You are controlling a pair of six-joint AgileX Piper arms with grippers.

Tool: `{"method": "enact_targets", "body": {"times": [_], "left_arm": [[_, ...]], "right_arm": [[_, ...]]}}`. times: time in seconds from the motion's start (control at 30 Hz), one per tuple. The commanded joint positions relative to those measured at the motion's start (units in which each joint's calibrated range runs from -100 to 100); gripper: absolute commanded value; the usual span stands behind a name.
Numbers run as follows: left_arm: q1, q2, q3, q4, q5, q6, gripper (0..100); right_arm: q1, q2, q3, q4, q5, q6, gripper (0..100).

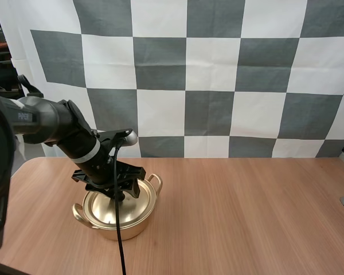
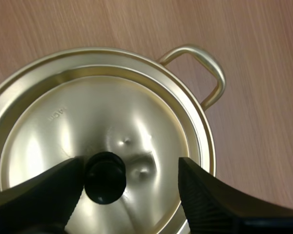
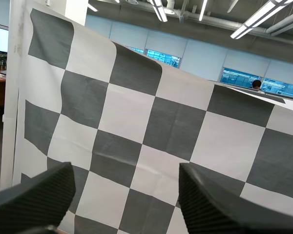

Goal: Open the pot, put the car inside, and close it

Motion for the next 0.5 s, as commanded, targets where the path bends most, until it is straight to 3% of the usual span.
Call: {"method": "enact_targets", "body": {"times": [0.0, 0.47], "left_arm": [[0.00, 0.00, 0.02, 0.05, 0.23, -0.17, 96], [0.00, 0.00, 0.02, 1.70, 5.01, 1.15, 100]], "right_arm": [[0.02, 0.00, 0.02, 0.08, 0.05, -0.01, 100], [0.02, 0.00, 0.02, 0.25, 0.05, 0.01, 100]]}}
